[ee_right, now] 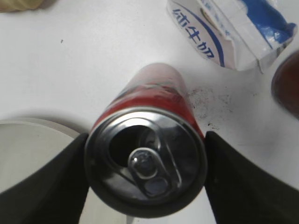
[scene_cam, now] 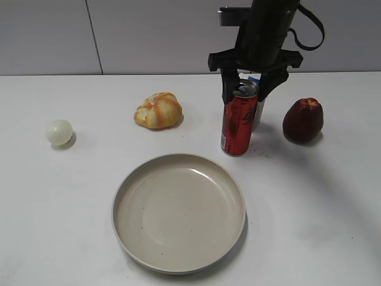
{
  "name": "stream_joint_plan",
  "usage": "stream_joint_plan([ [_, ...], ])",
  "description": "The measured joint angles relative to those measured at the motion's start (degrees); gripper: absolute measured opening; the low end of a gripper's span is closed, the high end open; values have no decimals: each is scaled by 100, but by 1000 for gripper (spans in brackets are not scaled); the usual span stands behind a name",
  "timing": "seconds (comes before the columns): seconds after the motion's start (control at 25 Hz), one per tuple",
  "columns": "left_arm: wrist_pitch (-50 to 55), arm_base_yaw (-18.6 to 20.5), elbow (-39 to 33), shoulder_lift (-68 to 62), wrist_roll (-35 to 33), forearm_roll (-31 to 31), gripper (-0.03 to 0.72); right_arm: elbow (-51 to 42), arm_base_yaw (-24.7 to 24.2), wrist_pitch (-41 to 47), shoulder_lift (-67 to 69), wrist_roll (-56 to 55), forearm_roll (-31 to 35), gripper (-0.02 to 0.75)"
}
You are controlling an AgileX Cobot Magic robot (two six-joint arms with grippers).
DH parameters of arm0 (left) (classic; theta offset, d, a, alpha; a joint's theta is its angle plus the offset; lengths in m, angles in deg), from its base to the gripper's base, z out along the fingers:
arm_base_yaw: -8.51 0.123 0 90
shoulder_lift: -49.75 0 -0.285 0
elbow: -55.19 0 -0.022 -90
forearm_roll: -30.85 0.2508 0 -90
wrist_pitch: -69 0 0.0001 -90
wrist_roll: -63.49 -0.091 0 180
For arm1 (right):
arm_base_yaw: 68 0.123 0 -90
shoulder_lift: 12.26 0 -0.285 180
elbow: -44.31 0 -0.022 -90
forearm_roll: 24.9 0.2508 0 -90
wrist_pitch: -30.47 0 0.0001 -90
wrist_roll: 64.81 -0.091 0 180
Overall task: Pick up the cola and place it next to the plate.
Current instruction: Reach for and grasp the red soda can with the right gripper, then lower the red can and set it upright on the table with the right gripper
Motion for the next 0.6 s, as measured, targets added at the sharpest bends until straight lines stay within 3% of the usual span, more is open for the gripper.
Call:
stream_joint_plan([
  [0.44, 0, 0, 0, 0, 0, 0, 237, 441, -3, 19, -139, 141, -35, 545],
  [0.6, 0, 0, 0, 0, 0, 0, 237, 185, -3, 24, -714, 277, -264, 545],
])
